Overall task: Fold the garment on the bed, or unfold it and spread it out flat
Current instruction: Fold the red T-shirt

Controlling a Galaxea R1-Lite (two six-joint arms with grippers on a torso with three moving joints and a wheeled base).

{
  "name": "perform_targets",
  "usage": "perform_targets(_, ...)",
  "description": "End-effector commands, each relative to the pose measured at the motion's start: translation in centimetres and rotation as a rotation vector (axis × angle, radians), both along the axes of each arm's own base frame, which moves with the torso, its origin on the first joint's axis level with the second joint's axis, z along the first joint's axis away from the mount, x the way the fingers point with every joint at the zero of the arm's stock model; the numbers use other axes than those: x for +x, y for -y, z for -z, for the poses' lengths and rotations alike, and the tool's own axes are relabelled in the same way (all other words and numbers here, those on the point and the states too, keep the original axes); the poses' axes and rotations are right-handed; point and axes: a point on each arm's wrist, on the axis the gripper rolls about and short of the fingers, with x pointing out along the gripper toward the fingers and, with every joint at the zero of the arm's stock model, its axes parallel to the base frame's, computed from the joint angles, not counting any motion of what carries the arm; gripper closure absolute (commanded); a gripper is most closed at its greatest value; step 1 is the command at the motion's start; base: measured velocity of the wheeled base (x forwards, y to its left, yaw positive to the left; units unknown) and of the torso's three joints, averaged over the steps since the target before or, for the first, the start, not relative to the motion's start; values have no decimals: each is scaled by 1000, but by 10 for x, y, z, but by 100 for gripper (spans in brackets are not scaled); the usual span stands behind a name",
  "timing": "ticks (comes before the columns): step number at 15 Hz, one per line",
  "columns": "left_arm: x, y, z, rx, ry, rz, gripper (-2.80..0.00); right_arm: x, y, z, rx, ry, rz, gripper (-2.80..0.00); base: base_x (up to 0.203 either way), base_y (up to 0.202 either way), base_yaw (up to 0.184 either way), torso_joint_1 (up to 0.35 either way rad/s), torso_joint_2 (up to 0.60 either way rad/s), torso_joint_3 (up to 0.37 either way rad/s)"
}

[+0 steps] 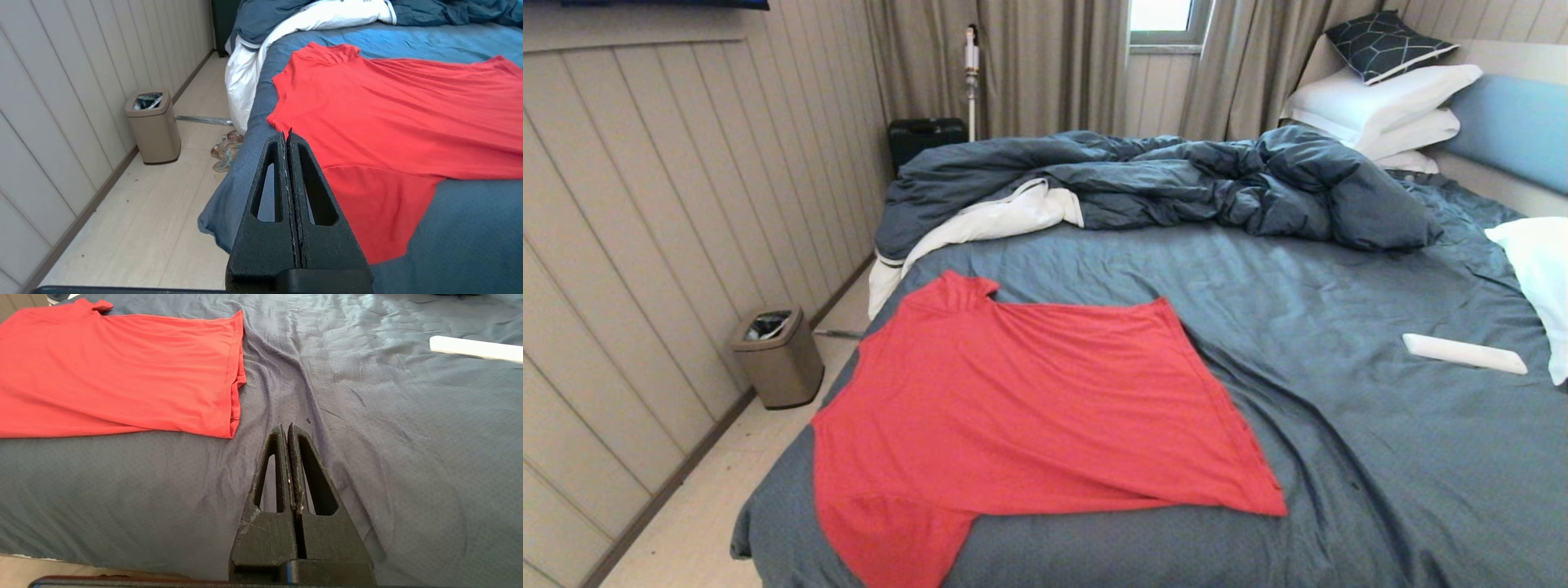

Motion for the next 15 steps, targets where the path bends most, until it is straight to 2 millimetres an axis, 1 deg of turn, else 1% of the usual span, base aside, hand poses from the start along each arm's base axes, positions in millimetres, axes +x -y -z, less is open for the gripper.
perform_targets(1, 0, 0, 0, 1, -1, 0, 0, 0, 0, 0, -2, 4, -4, 0, 0, 0, 0, 0, 0, 0)
perform_targets(5, 0, 0, 0, 5, 1, -3, 0, -1, 0, 0, -5, -26, -1, 0, 0, 0, 0, 0, 0, 0)
perform_targets(6, -1, 0, -5, 7, -2, -1, 0, -1, 0, 0, -6, -61, -1, 0, 0, 0, 0, 0, 0, 0)
perform_targets(7, -4, 0, -19, 8, 11, 3, 0, 0, 0, -1, -6, -95, -1, 0, 0, 0, 0, 0, 0, 0)
perform_targets(8, -9, 0, -43, 10, 26, 9, 0, 3, 0, -1, -7, -134, -2, 0, 0, 0, 0, 0, 0, 0)
perform_targets(9, -10, 0, -62, 11, 10, 17, 0, 4, 0, -2, -8, -151, -3, 0, 0, 0, 0, 0, 0, 0)
perform_targets(11, -1, 1, -88, 13, -66, 27, 0, 7, 0, -2, -19, -183, -4, 0, 0, 0, 0, 0, 0, 0)
perform_targets(12, 6, 1, -97, 15, -101, 31, 0, 7, 0, -4, -21, -181, -9, 0, 0, 0, 0, 0, 0, 0)
perform_targets(13, 14, 1, -103, 17, -134, 36, 0, 7, 0, -15, -22, -162, -18, 0, 0, 0, 0, 0, 0, 0)
perform_targets(14, 21, 1, -110, 17, -163, 45, 0, 6, 0, -39, -21, -129, -30, 0, 0, 0, 0, 0, 0, 0)
perform_targets(15, 28, 1, -118, 17, -179, 54, 0, 10, 0, -65, -17, -118, -42, 0, 0, 0, 0, 0, 0, 0)
